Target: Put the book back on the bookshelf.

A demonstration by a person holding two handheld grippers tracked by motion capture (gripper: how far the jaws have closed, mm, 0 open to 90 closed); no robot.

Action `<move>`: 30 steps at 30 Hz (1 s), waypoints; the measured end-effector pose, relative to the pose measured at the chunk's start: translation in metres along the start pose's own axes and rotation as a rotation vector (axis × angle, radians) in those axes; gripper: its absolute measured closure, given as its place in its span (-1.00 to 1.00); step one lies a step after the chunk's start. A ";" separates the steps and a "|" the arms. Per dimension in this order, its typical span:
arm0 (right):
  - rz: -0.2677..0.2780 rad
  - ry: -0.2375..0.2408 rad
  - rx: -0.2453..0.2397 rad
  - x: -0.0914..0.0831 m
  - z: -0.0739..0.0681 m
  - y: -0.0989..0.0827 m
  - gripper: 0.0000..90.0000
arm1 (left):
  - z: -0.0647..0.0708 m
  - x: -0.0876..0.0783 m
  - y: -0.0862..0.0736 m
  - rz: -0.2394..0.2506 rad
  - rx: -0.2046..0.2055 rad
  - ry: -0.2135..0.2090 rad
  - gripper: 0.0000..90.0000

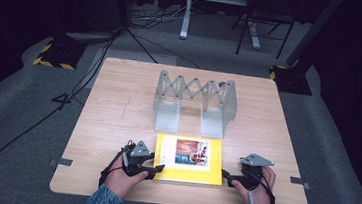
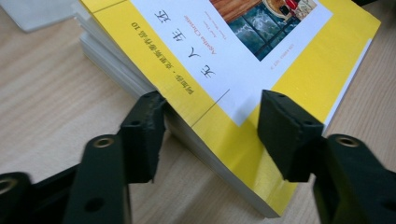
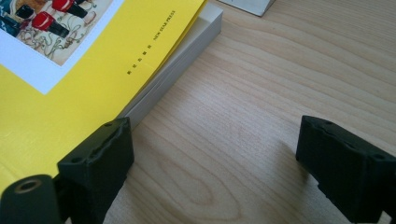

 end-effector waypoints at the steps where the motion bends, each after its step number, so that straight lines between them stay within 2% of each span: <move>1: 0.000 0.000 0.000 0.000 0.000 0.000 -0.75 | 0.000 -0.004 0.002 0.017 0.010 0.009 0.08; 6: 0.000 0.000 0.000 0.000 0.000 0.000 -0.75 | 0.001 -0.012 0.009 0.060 -0.008 -0.006 0.34; 7: 0.001 0.000 0.001 0.000 0.000 0.000 -0.75 | 0.003 -0.015 0.011 0.080 -0.028 -0.025 0.37; 12: 0.001 0.000 0.001 0.000 0.000 0.000 -0.75 | 0.007 -0.020 0.016 0.111 -0.039 -0.060 0.50; 14: 0.001 0.000 0.001 0.000 0.000 0.000 -0.75 | 0.007 -0.019 0.016 0.114 -0.044 -0.061 0.54; 17: 0.001 0.000 0.001 0.000 0.000 0.000 -0.75 | 0.004 -0.017 0.015 0.101 -0.054 -0.034 0.63; 19: -0.001 -0.001 -0.001 0.000 0.000 0.000 -0.75 | 0.004 -0.017 0.015 0.099 -0.055 -0.040 0.69; 23: 0.000 -0.001 0.001 0.000 0.000 0.000 -0.75 | 0.002 -0.012 0.015 0.072 -0.052 -0.043 0.57; 26: 0.001 -0.002 -0.002 0.000 0.000 0.000 -0.73 | -0.005 -0.007 0.012 0.065 -0.101 -0.059 0.54; 27: 0.001 -0.002 -0.004 -0.001 0.000 0.000 -0.73 | -0.009 -0.005 0.010 0.051 -0.117 -0.048 0.50; 30: 0.002 -0.001 -0.005 -0.001 -0.001 0.000 -0.70 | -0.011 -0.001 0.007 0.035 -0.114 -0.040 0.46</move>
Point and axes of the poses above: each handheld gripper's, and its own axes: x roughly forward along the jaws, y roughly out of its top, z roughly to its right, the point moved 8 cm from there along x, roughly forward along the jaws, and after that the axes turned 8 degrees about y, right-handed, at the moved point
